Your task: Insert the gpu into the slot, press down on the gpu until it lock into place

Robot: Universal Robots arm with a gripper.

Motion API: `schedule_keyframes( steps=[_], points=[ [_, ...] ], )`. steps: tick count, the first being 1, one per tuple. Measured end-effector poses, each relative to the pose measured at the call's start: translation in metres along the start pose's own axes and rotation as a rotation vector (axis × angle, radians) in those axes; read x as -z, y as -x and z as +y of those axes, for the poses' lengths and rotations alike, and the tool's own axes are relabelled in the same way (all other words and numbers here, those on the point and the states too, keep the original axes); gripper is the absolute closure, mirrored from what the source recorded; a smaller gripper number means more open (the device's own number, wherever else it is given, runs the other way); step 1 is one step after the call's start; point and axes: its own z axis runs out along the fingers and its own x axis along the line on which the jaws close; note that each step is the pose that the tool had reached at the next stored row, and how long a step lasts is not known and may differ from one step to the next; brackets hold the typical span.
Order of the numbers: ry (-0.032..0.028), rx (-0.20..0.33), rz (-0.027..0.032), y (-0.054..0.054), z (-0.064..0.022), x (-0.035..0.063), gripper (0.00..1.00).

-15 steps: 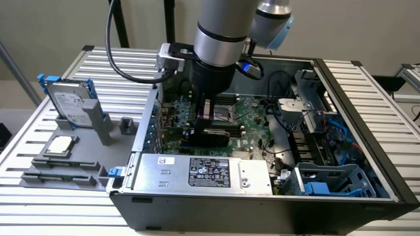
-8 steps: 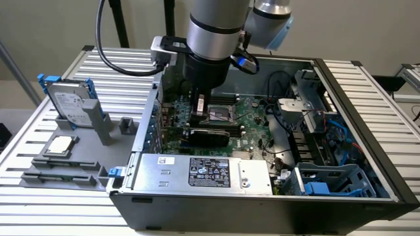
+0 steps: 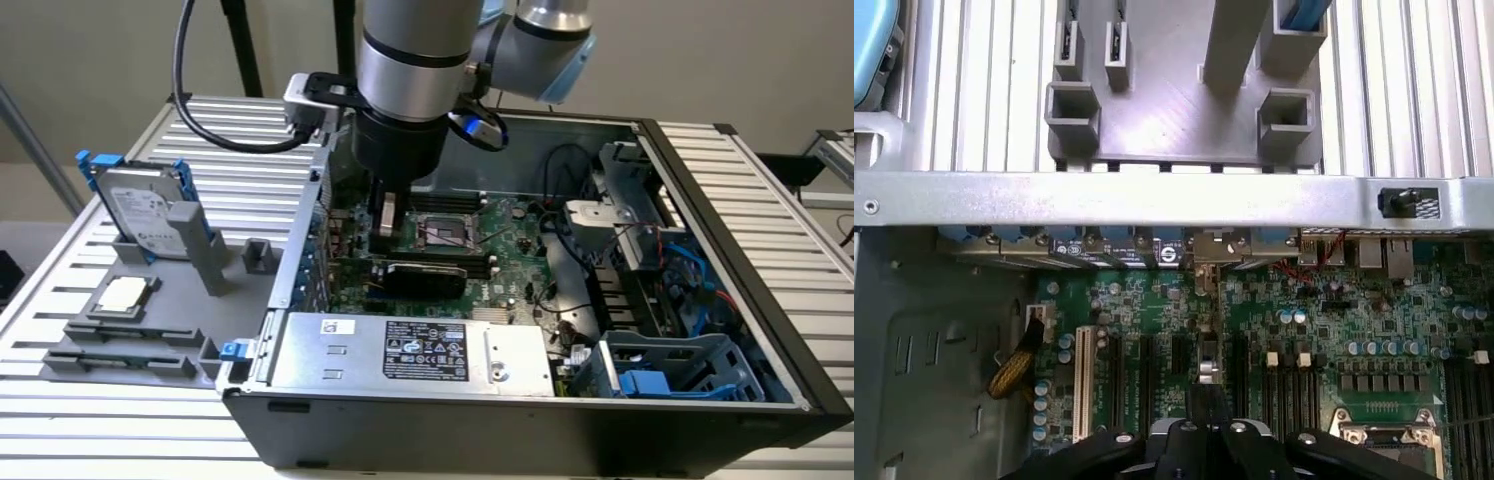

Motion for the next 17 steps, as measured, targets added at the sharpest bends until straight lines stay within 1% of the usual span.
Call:
schedule_keyframes(
  steps=[1, 2, 3, 5, 8, 9, 10, 13, 14, 15, 17],
  points=[
    [0.0037, 0.0, 0.0034, 0.0, 0.001, -0.0002, 0.89],
    [0.0093, -0.001, 0.007, 0.0, 0.0021, -0.0003, 0.89],
    [0.0163, -0.001, 0.0102, 0.0, 0.0032, -0.0005, 0.89],
    [0.0337, -0.002, 0.0136, 0.0, 0.0066, -0.0011, 0.89],
    [0.0636, -0.003, 0.0148, 0.0, 0.0132, -0.0019, 0.89],
    [0.0744, -0.003, 0.0149, 0.0, 0.0152, -0.0023, 0.89],
    [0.0866, -0.003, 0.0152, 0.0, 0.0165, -0.0024, 0.89],
    [0.1257, -0.004, 0.0162, 0.0, 0.0191, -0.0027, 0.89],
    [0.1327, -0.004, 0.0165, 0.0, 0.0192, -0.0026, 0.89],
    [0.1342, -0.004, 0.0165, 0.001, 0.0192, -0.0026, 0.89],
    [0.1344, -0.004, 0.0164, 0.001, 0.0192, -0.0027, 0.89]
  ],
)
